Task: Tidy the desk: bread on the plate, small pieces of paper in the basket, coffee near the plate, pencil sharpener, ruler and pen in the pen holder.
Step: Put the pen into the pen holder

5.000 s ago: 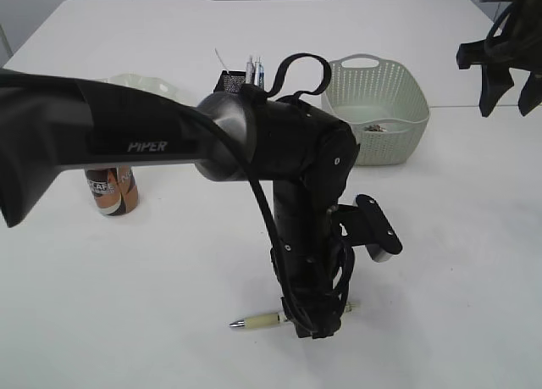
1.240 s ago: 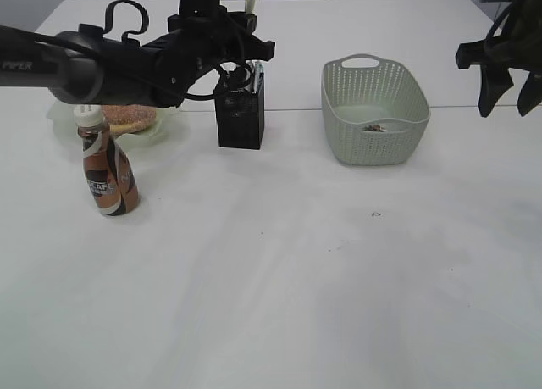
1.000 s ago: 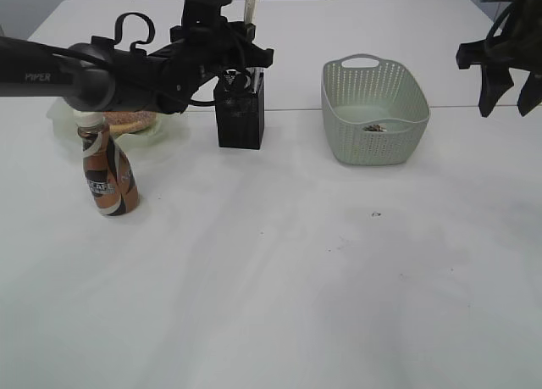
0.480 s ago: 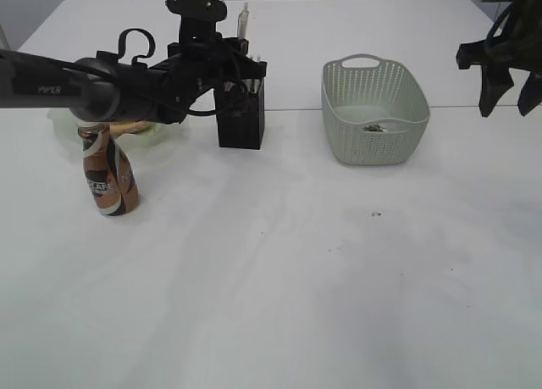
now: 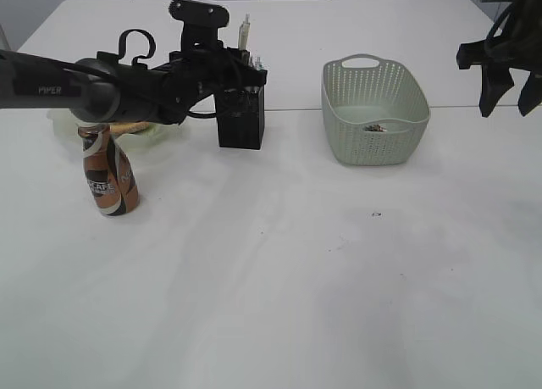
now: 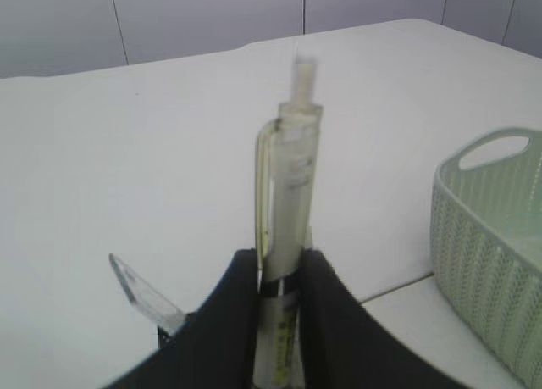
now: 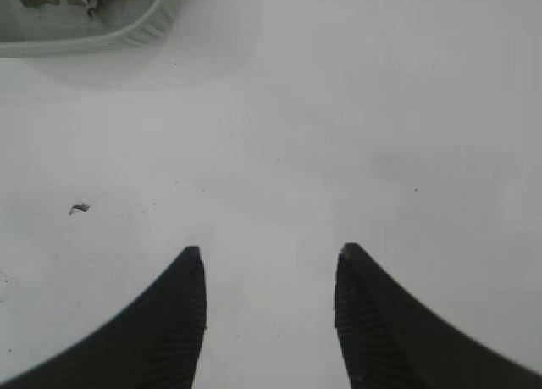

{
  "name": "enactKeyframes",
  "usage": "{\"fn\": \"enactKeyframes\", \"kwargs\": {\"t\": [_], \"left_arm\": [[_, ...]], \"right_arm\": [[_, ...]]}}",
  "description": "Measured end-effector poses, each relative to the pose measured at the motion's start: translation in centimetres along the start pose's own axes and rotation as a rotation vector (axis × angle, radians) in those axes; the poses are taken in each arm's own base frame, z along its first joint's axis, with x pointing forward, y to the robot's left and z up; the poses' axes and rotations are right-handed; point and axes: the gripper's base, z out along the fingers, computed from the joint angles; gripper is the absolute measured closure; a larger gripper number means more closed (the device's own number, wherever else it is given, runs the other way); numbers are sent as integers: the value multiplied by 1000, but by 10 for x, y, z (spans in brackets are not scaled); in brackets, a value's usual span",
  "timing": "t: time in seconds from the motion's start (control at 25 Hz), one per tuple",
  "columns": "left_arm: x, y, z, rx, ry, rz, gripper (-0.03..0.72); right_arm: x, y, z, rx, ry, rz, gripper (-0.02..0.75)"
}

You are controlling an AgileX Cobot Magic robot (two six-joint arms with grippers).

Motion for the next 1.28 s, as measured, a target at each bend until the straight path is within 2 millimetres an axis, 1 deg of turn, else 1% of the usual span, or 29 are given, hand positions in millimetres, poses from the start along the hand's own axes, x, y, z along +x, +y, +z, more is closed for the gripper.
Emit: {"fn": "enactKeyframes", "kwargs": {"t": [0.08,0.2,0.28,0.36,0.52,0.6,0.68,0.76,0.88,0.96,1.08,1.16,1.28], "left_arm": [[3,0,0,3,33,0,560],[6,0,0,5,64,0,438],[6,-1,0,6,66,0,394],[6,-1,0,6,67,0,377],[7,-1,-1,7,83,0,368],[2,0,-3,10,110,-1,366],[-13,6,-8,3,129,-5,366],[-32,11,-16,0,157,-9,366],[-65,22,-34,-8,212,-17,366],[-89,30,-49,-14,249,-22,365],[-118,33,-75,-9,324,-20,333],[-137,34,-94,-6,377,-3,285],[-161,40,-123,-17,442,22,232]], "right_arm": [[0,0,0,0,0,0,372],[0,0,0,0,0,0,372],[0,0,0,0,0,0,372],[0,0,0,0,0,0,372],[0,0,0,0,0,0,372],[0,0,0,0,0,0,372],[0,0,0,0,0,0,372],[0,0,0,0,0,0,372],[0,1,0,-15,2,5,372],[1,2,-4,-30,-5,11,372],[3,2,-19,-46,-39,17,372],[6,3,-34,-55,-71,14,363],[12,7,-59,-66,-128,3,295]]}}
